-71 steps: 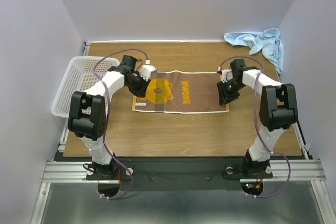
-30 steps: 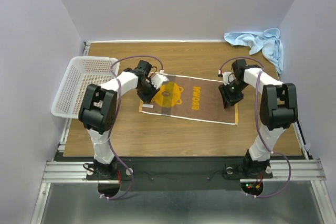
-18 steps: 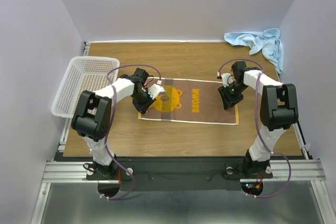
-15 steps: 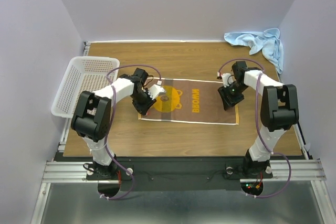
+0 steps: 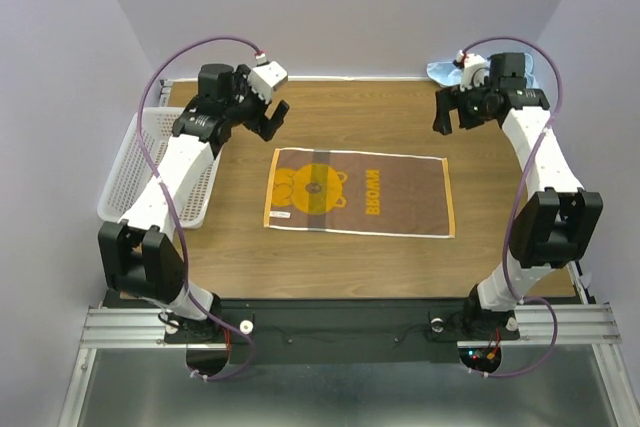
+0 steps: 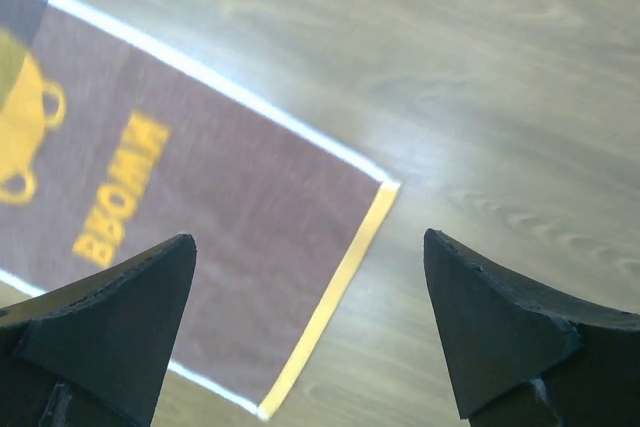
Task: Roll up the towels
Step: Fold the towel
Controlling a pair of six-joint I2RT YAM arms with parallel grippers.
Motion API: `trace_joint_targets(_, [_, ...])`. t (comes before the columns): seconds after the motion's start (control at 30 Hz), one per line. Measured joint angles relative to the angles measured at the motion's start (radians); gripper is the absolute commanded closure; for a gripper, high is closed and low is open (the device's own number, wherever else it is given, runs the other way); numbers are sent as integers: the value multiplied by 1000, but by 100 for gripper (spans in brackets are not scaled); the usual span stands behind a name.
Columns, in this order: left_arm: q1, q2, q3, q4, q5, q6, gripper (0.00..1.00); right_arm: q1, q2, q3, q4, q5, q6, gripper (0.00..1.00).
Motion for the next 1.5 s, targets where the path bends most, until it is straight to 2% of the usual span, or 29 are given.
trace_joint_targets(0.1, [0,38,37,74,-22,-45,10,-13,60,63,30,19,19,0])
trace_joint_targets(0.17, [0,147,160,45,-35,-48,18,-14,99,70,39,37,19,0])
trace_joint_targets(0.2, [0,202,221,28,-34,-48,25,-17,128,69,39,50,18,3])
trace_joint_targets(0.23, [3,277,293,17,-36,-50,30,-19,160,65,38,68,15,11])
trace_joint_targets(0.27, [7,332,328,12,-34,-51,34,-20,177,64,37,76,15,11])
trace_joint_targets(0.3, [14,381,342,4,-34,-53,38,-22,209,62,34,88,14,23])
trace_joint_targets(0.37, [27,436,330,-30,-32,-63,47,-28,253,49,30,111,7,35])
trace_joint_targets(0.6, [45,515,304,-82,-37,-105,55,-46,331,40,18,160,6,48])
trace_joint_targets(0.7, [45,516,304,-76,-37,-111,57,-52,380,61,18,169,13,53])
trace_joint_targets(0.87, [43,520,304,-70,-40,-116,57,-61,443,70,18,168,28,55])
trace_joint_targets(0.9, [43,524,304,-69,-41,-116,57,-62,451,70,17,167,31,58])
trace_joint_targets(1.13, [43,559,304,-63,-42,-122,58,-62,473,81,19,152,50,60])
trace_joint_targets(1.23, [43,578,304,-63,-42,-127,58,-62,483,89,18,142,58,68])
trace_joint_targets(1.33, [44,606,304,-63,-41,-131,55,-62,489,95,21,132,61,80])
trace_joint_targets(1.37, [45,615,305,-64,-37,-135,55,-62,489,95,20,126,64,85])
trace_joint_targets(1.4, [46,622,305,-65,-31,-138,54,-62,489,95,20,123,68,98])
trace_joint_targets(1.5, [50,637,309,-67,-14,-147,54,-62,489,95,20,110,69,99])
